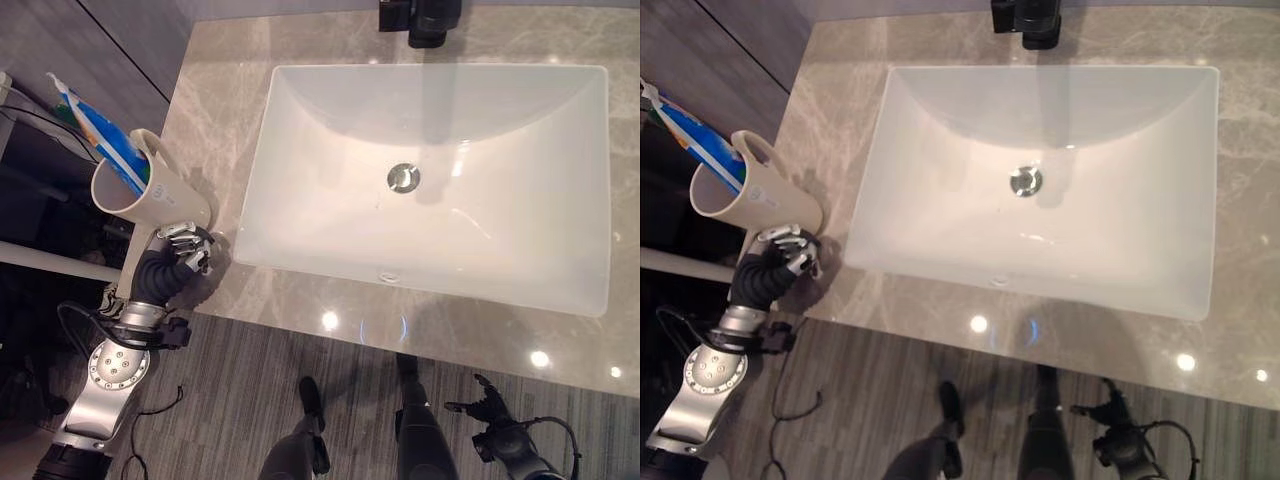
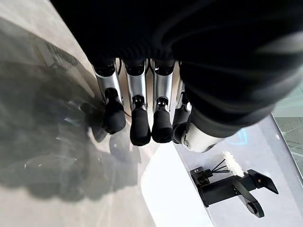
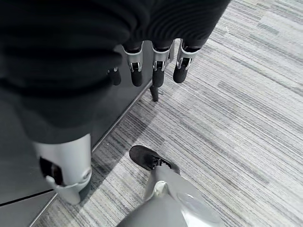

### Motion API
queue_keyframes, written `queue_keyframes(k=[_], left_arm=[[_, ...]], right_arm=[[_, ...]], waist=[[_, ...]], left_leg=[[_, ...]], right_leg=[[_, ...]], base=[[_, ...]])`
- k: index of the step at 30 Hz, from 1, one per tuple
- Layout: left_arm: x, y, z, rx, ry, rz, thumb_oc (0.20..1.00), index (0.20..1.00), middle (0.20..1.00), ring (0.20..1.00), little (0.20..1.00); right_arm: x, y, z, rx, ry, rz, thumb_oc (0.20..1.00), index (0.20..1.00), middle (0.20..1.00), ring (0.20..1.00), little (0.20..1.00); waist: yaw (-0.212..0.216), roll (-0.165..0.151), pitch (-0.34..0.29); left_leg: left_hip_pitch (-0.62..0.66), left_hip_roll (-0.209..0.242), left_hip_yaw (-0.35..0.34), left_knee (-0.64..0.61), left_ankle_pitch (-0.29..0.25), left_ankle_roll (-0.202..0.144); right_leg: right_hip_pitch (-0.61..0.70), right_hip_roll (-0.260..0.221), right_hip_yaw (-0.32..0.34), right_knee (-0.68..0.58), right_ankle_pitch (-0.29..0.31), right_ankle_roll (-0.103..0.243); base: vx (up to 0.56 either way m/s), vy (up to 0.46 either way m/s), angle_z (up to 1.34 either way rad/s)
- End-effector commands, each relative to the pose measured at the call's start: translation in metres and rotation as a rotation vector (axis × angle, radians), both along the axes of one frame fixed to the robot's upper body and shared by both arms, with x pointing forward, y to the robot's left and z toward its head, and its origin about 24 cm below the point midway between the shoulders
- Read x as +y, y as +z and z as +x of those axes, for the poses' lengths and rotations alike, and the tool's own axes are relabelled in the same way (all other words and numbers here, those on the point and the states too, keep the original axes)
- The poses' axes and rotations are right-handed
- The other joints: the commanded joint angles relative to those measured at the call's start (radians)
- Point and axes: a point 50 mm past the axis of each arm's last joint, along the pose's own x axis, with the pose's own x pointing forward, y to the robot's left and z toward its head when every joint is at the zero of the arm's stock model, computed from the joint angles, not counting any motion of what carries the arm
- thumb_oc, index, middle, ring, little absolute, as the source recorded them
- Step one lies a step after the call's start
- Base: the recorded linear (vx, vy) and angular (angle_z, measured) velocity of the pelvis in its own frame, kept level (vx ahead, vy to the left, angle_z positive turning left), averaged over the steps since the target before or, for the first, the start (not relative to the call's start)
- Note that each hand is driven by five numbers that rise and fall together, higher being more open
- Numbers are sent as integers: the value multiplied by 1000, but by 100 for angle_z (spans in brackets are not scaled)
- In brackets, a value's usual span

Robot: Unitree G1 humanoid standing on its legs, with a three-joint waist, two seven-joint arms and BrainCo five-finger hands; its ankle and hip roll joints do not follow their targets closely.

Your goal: Put brush and paste in cup on sink, flatten towel.

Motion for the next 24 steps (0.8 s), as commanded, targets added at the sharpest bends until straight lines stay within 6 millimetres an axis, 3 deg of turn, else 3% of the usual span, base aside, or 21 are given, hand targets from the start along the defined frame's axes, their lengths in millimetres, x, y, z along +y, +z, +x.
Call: queue_keyframes(k=[1,11,24], left_arm=[[18,-3,-6,22,44,34,200,200,200,200,200],[32,-23,-4,91,138,-2,200,200,200,200,200],[31,1,18,-32,187,4,200,200,200,200,200]], right_arm=[[11,-2,4,-29,-7,29,1000,1000,1000,1000,1000],[9,6,15,-91,-23,25,1000,1000,1000,1000,1000],[5,5,12,-106,-106,62,1000,1000,1000,1000,1000]], waist=[[1,-58,0],[0,-53,11],[-23,-58,20]], left_leg=[[64,-68,-14,7,-9,13],[48,-68,-14,7,-5,12],[8,-64,-16,7,4,1]], right_leg=[[33,-13,13,1,-32,15],[15,-14,15,1,-28,15],[-27,-4,23,1,-18,12]], base=[[0,0,0],[0,0,0],[0,0,0]])
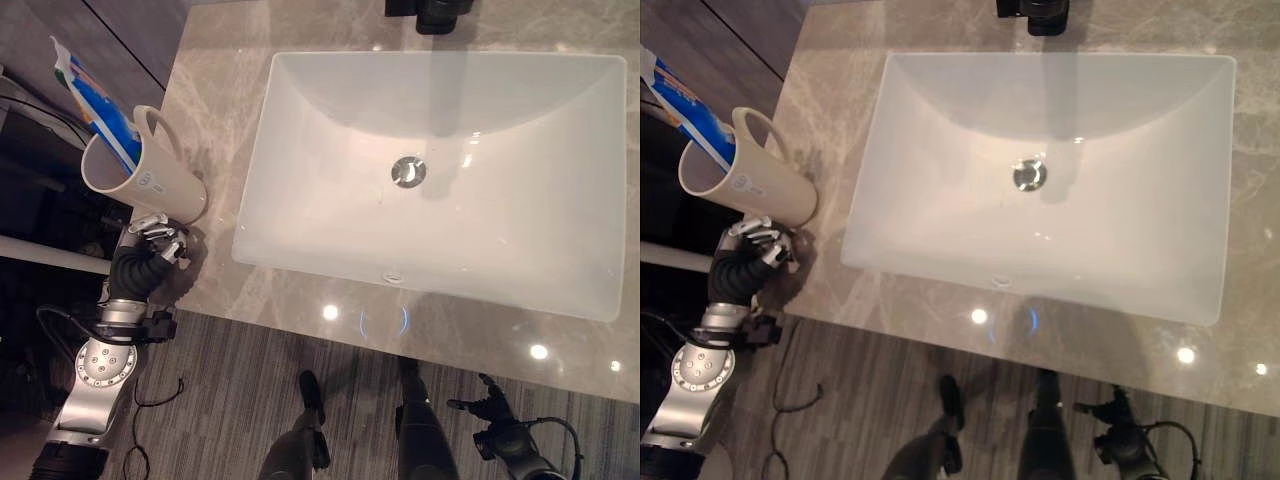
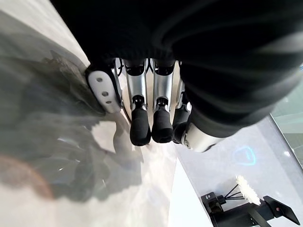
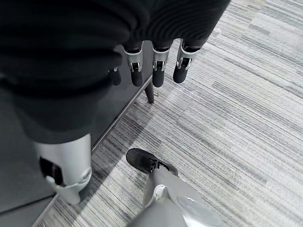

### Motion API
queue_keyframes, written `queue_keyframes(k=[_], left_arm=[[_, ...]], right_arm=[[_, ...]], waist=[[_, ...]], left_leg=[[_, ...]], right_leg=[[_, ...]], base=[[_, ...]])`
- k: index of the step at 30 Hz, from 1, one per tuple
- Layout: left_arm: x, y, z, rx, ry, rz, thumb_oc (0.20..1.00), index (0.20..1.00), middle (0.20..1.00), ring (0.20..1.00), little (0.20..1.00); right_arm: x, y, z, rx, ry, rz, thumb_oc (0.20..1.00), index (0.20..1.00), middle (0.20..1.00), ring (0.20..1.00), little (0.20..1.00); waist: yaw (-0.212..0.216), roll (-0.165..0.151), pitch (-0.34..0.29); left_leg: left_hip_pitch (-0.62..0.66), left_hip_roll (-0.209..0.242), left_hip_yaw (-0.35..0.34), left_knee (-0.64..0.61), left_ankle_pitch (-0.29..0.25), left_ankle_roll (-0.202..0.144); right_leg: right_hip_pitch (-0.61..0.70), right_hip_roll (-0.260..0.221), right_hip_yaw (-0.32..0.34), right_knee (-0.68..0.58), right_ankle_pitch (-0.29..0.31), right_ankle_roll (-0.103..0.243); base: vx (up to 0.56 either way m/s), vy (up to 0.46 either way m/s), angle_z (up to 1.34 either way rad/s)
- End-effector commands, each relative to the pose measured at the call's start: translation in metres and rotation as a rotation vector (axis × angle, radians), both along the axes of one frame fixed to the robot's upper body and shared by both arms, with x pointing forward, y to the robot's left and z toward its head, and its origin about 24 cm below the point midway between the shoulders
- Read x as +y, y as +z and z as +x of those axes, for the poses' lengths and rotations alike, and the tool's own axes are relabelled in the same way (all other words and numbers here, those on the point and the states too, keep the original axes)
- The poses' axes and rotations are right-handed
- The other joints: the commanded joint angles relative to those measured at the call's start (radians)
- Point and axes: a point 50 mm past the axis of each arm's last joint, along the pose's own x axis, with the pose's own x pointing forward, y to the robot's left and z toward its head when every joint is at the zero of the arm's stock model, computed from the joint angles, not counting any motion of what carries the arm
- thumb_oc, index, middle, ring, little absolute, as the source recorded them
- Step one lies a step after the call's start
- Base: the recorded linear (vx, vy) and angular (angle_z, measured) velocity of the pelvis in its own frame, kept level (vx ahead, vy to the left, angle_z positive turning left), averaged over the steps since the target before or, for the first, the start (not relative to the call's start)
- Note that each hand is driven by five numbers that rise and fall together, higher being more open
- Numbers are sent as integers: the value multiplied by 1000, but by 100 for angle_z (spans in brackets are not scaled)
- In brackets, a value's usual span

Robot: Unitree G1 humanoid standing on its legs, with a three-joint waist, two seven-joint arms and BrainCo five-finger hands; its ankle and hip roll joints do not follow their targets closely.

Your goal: Put brush and paste in cup on sink, flatten towel.

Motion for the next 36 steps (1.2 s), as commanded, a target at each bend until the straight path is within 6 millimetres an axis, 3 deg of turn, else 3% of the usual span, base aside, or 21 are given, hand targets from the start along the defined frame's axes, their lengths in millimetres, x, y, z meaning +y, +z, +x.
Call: queue_keyframes(k=[1,11,15,21,28,36], left_arm=[[7,-2,10,21,61,51,200,200,200,200,200],[19,16,31,-22,149,136,200,200,200,200,200],[15,30,41,-63,139,145,200,200,200,200,200],[18,29,36,-59,137,145,200,200,200,200,200],[35,20,23,-23,201,158,200,200,200,200,200],[45,42,33,-94,293,191,200,200,200,200,200]], right_arm=[[10,0,7,-47,-21,41,1000,1000,1000,1000,1000],[14,1,11,-64,-9,59,1000,1000,1000,1000,1000],[15,1,12,-63,-4,59,1000,1000,1000,1000,1000],[17,-1,12,-53,-3,65,1000,1000,1000,1000,1000],[17,-1,12,-45,5,68,1000,1000,1000,1000,1000],[24,4,20,-84,46,75,1000,1000,1000,1000,1000]], waist=[[-23,-60,20],[-48,-75,4],[-59,-78,-2],[-58,-82,-9],[-41,-83,-11],[-45,-80,-2]], left_leg=[[44,-62,-15,7,1,0],[53,-52,1,7,-7,-4],[56,-50,2,7,-8,-6],[57,-51,-2,7,-7,-6],[61,-50,-7,7,-3,-7],[53,-52,-9,7,-5,-7]], right_leg=[[9,-2,25,0,-25,15],[1,8,42,0,-21,14],[1,7,42,0,-21,13],[4,8,41,0,-22,12],[11,9,38,0,-28,10],[9,5,34,0,-28,11]], base=[[0,0,0],[2,3,-1],[0,0,0],[0,0,0],[0,0,0],[0,0,0]])
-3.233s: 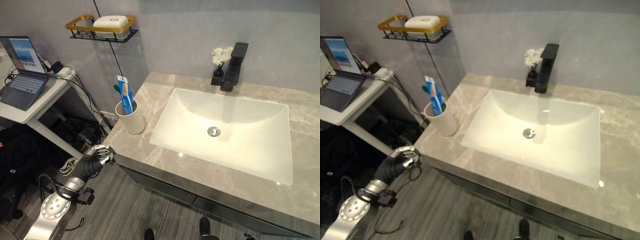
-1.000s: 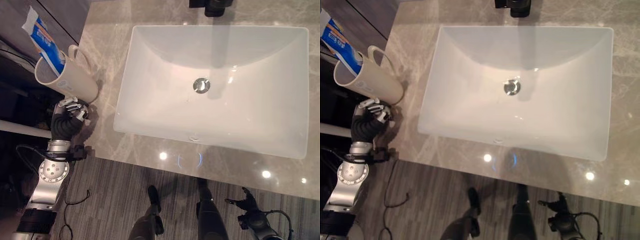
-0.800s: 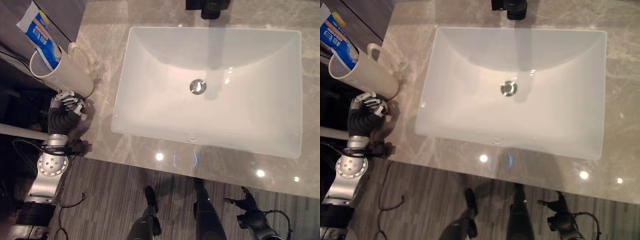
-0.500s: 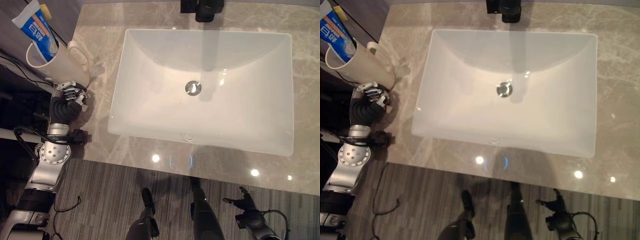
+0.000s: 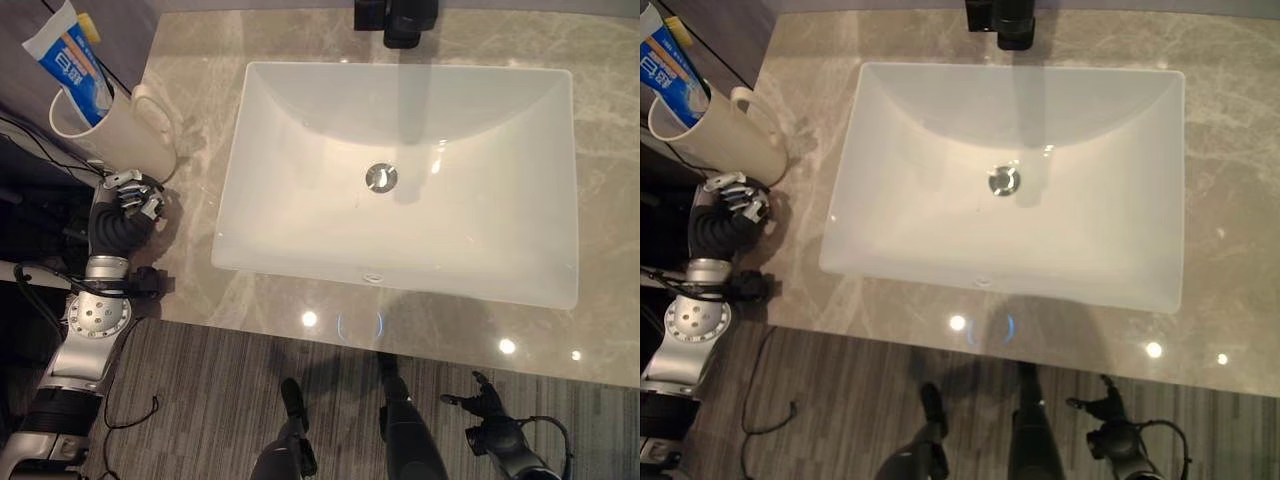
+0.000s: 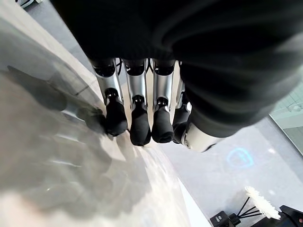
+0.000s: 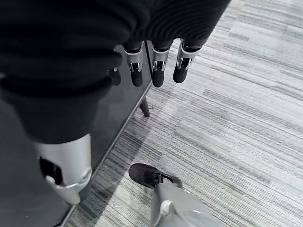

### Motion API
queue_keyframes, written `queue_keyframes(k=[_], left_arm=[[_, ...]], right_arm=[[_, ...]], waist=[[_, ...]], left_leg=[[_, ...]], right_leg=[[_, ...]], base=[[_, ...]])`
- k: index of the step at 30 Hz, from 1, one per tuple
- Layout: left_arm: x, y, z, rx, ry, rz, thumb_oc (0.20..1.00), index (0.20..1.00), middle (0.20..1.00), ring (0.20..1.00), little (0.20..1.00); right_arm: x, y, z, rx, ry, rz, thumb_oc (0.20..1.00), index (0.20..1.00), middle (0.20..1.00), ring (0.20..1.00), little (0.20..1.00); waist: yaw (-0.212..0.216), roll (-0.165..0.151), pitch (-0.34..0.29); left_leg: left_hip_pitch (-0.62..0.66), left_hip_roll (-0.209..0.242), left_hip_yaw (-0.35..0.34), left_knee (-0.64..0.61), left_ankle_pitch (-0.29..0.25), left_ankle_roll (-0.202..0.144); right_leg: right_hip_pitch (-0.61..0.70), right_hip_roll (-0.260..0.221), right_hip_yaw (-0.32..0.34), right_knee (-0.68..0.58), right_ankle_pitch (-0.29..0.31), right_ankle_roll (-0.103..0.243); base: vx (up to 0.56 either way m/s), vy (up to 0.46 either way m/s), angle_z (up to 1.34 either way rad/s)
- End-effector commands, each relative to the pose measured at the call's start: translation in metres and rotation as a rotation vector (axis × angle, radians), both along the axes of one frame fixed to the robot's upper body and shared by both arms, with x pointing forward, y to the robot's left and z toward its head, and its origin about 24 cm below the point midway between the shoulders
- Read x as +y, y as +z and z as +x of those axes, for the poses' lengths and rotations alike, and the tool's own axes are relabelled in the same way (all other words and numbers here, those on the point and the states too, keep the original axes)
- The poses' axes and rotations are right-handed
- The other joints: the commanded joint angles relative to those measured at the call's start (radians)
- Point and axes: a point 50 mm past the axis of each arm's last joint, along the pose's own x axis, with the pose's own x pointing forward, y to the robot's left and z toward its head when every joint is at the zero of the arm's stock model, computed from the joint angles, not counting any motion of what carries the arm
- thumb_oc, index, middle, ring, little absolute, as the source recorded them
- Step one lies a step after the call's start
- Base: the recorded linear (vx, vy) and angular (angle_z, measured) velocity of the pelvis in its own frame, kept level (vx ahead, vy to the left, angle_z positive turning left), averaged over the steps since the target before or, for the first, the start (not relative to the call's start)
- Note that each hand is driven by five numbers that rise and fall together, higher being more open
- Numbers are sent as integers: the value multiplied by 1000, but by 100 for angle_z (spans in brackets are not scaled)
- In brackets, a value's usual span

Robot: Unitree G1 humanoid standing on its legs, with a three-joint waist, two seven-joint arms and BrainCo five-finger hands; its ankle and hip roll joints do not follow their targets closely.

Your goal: Put brush and paste in cup on sink, flatten towel.

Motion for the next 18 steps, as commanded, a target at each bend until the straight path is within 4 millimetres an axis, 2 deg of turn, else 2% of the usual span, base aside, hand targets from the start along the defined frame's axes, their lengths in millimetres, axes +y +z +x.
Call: queue_keyframes(k=[1,6,8,15,18], left_arm=[[23,12,-1,-25,130,63,200,200,200,200,200],[24,24,8,-64,167,66,200,200,200,200,200],[26,34,14,-91,201,80,200,200,200,200,200],[32,48,24,-118,247,74,200,200,200,200,200],[28,56,29,-144,236,63,200,200,200,200,200]], right_arm=[[9,5,11,-57,15,29,1000,1000,1000,1000,1000],[9,5,12,-60,14,23,1000,1000,1000,1000,1000],[6,2,9,-33,5,8,1000,1000,1000,1000,1000],[7,0,7,-14,10,4,1000,1000,1000,1000,1000],[9,1,10,-21,26,5,1000,1000,1000,1000,1000]], waist=[[7,-27,31],[-6,-30,34],[-15,-34,37],[-27,-46,42],[-34,-52,43]], left_leg=[[69,-60,-15,7,-9,-1],[64,-63,-10,7,-13,0],[59,-62,-6,7,-14,-1],[49,-57,-3,7,-9,-3],[46,-54,0,7,-9,-4]], right_leg=[[29,-5,28,1,-35,19],[20,-6,34,1,-30,19],[10,-4,37,1,-26,20],[-2,2,45,1,-20,19],[-8,6,49,1,-18,19]], base=[[0,0,0],[0,0,0],[0,0,0],[0,0,0],[0,0,0]])
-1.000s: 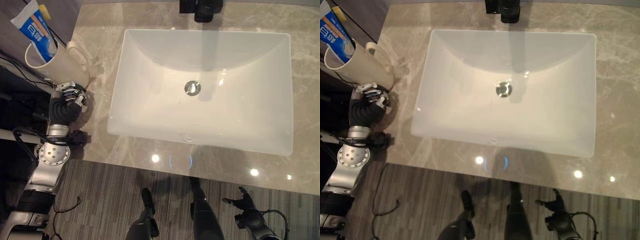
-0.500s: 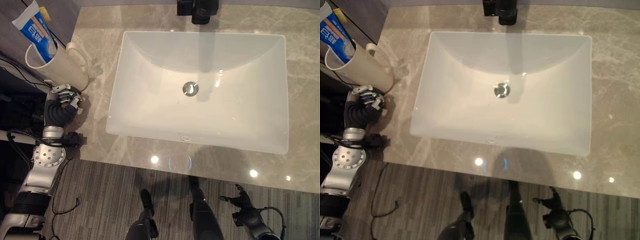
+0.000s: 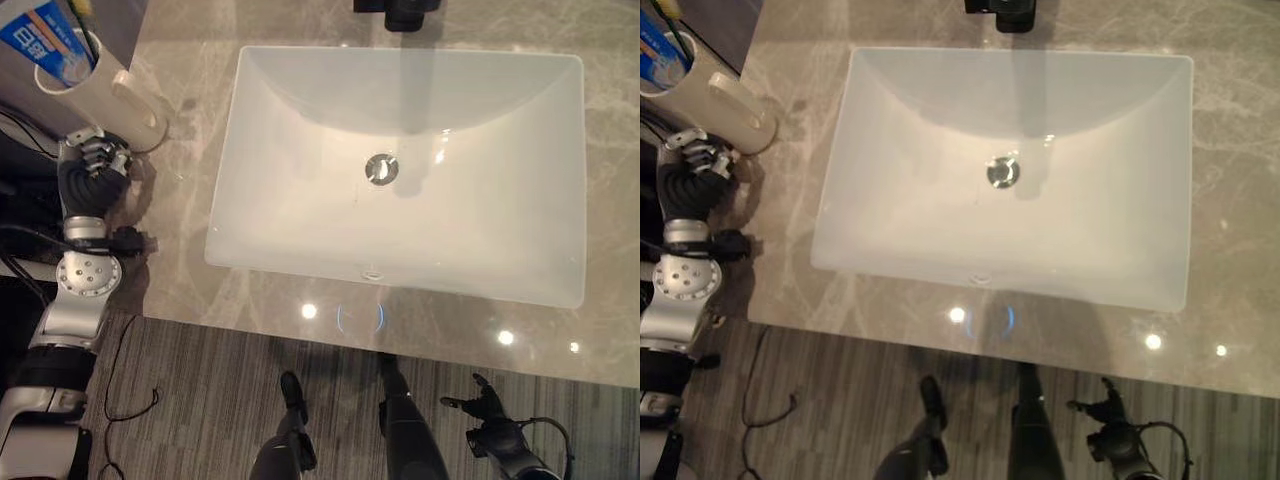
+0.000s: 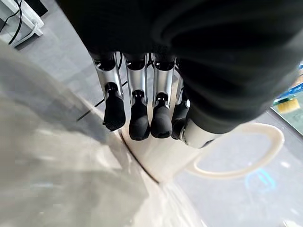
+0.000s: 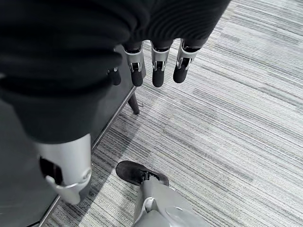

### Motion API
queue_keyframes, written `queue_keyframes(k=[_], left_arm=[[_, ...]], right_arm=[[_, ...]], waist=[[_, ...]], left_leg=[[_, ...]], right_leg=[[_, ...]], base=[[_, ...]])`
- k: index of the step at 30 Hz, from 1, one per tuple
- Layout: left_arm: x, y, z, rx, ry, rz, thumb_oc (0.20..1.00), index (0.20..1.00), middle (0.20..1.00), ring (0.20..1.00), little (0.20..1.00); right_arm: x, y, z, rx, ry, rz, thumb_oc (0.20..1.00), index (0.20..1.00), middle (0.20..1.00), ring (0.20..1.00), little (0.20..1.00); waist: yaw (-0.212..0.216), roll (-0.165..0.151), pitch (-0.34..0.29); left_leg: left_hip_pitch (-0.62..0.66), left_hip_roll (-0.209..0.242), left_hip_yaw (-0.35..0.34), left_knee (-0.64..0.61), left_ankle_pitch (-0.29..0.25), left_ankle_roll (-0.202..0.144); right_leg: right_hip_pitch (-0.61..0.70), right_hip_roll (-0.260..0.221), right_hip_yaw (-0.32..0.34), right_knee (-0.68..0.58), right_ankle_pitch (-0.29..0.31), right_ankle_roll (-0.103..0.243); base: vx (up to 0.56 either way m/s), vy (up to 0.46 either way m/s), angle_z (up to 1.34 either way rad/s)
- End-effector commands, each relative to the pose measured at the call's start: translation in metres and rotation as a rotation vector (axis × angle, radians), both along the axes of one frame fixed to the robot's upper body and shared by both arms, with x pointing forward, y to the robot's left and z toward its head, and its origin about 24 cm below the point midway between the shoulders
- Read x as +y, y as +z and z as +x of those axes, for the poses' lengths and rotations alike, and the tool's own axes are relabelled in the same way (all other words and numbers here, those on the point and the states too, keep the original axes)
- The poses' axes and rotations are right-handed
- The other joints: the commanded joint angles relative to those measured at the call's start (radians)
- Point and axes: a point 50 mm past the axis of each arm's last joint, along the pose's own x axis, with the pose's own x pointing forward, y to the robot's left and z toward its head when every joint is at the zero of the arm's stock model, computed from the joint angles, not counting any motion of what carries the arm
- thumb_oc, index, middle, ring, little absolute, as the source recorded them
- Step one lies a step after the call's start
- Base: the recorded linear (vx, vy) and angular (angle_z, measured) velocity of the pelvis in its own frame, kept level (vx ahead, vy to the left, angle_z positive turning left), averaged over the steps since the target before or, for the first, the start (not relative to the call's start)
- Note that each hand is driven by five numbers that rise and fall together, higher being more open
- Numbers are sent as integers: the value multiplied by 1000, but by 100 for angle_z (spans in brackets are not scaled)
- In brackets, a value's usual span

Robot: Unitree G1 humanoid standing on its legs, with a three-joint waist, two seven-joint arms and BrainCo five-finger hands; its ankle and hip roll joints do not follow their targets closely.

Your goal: Put brush and paste in cup on sink, flatten towel.

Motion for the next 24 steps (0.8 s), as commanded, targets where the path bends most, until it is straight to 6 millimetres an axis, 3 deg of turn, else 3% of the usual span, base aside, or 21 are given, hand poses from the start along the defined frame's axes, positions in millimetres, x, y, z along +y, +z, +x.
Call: queue_keyframes(k=[1,5,7,15,24], left_arm=[[7,19,2,-42,47,67,200,200,200,200,200],[0,19,0,-51,-3,65,200,200,200,200,200],[-2,10,-8,-36,-26,78,200,200,200,200,200],[25,-11,-21,2,88,3,200,200,200,200,200],[44,-3,-18,-25,194,-50,200,200,200,200,200]], right_arm=[[11,5,15,-52,24,18,1000,1000,1000,1000,1000],[12,6,17,-61,22,24,1000,1000,1000,1000,1000],[11,5,15,-61,15,23,1000,1000,1000,1000,1000],[7,5,12,-58,1,22,1000,1000,1000,1000,1000],[8,6,14,-65,11,18,1000,1000,1000,1000,1000]], waist=[[-28,-54,47],[-25,-57,46],[-15,-56,41],[-6,-46,35],[-14,-51,39]], left_leg=[[91,-53,1,7,-18,-3],[92,-51,3,7,-17,-3],[97,-51,3,7,-18,-2],[101,-52,2,7,-18,-3],[99,-48,11,7,-17,-4]], right_leg=[[38,6,48,0,-31,22],[36,10,51,0,-29,21],[40,11,54,0,-31,20],[43,9,48,0,-39,18],[35,15,51,0,-35,17]], base=[[0,0,0],[0,0,0],[18,14,-4],[7,6,-6],[0,0,0]])
